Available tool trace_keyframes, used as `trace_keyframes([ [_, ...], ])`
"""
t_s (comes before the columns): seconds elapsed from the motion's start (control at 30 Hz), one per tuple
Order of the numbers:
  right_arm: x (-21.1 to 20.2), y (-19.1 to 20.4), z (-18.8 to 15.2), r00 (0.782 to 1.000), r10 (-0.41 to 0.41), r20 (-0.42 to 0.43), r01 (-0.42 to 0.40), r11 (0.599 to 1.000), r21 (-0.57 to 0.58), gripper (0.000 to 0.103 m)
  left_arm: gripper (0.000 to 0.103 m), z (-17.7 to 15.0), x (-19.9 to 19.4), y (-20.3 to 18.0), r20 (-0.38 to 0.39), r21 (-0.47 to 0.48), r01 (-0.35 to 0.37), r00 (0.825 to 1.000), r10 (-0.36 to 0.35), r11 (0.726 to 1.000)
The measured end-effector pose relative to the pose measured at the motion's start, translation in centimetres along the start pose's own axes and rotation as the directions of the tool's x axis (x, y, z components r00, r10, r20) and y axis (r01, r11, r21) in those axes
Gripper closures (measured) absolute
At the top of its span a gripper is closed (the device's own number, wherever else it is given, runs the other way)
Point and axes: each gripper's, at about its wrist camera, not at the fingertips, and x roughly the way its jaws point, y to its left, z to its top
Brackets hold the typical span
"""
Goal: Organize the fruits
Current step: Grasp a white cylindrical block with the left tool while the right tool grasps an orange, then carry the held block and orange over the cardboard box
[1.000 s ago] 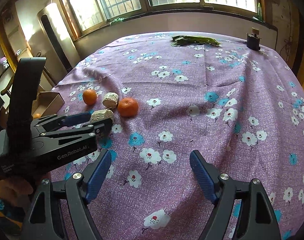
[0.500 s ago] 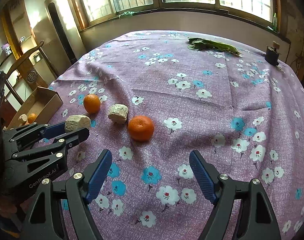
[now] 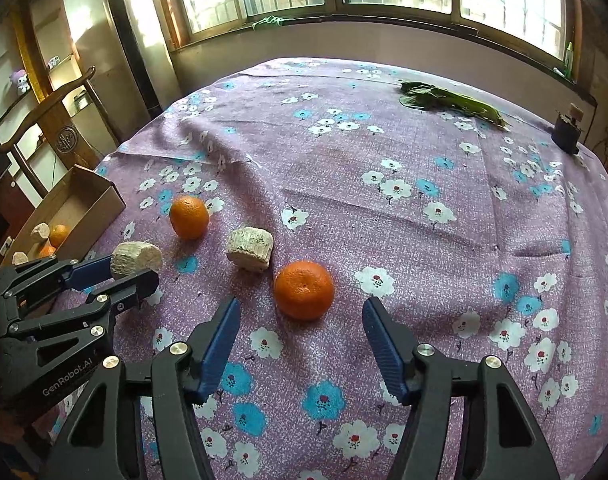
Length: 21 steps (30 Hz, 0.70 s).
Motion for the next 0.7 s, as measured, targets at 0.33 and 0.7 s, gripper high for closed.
trace_keyframes([
  [0.33,1.5,-0.2,0.3,1.000,0.019,-0.025,-0.019,1.000,-0.012,0.066,0.071,-0.2,-0.1,0.2,-0.006,0.000,0.000,1.000,0.000,1.000],
  [0.7,-2.6,1.2,-2.1,0.999,0.032,0.024,-0.032,0.999,0.010,0.066,0.071,-1.4,-2.2,0.7,0.022,0.001,-0.011,1.000,0.011,1.000],
])
